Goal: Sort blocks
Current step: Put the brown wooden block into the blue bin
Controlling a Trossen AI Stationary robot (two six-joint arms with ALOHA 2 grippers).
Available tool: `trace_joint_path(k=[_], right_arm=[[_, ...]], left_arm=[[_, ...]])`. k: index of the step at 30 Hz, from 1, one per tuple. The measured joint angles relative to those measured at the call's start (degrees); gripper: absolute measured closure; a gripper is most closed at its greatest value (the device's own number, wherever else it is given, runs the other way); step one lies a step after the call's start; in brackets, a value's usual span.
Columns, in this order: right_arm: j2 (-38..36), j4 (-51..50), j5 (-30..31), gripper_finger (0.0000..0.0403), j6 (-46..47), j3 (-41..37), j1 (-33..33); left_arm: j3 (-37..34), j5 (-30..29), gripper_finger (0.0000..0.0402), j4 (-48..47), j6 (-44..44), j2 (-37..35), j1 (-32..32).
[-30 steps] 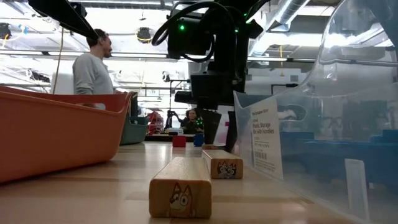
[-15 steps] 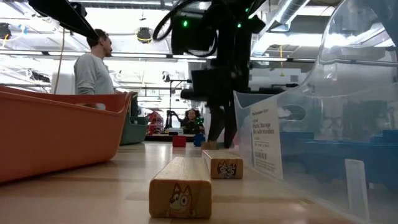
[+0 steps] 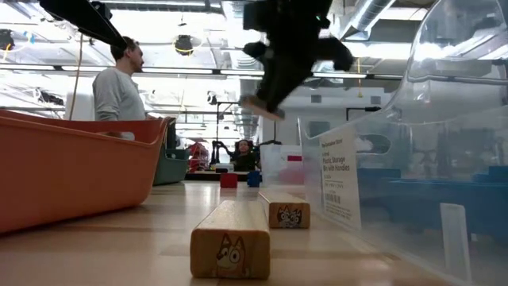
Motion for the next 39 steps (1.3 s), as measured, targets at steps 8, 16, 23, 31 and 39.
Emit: trace_joint_path(k=[8,16,23,31,39], right_arm=[[-1.3,7.6,-0.7,0.0396,21.1,0.0,-0.9],[-1.3,12.6,-12.6,0.0398,29.1,0.0,-1.8],[-1.3,15.6,-18.2,0.0402,31.2,0.0,-1.4],[0.6,16.3,-18.1,0.0367,32.1,0.1,-0.5],[3.1,18.4,-15.0,0.0292,37.2,0.2,2.0]], left_arm=[[-4.2,1.3,0.0178,8.2,18.6,4.3,-0.1],[-5.3,2.5,0.0178,17.7,37.1,11.0,-0.1],[-5.3,2.7,0.0178,24.1,43.6,15.0,-0.1],[-5.3,2.7,0.0178,21.9,36.3,15.2,-0.1],[-5.3,1.2,0.0178,19.0,30.0,14.3,-0.2]])
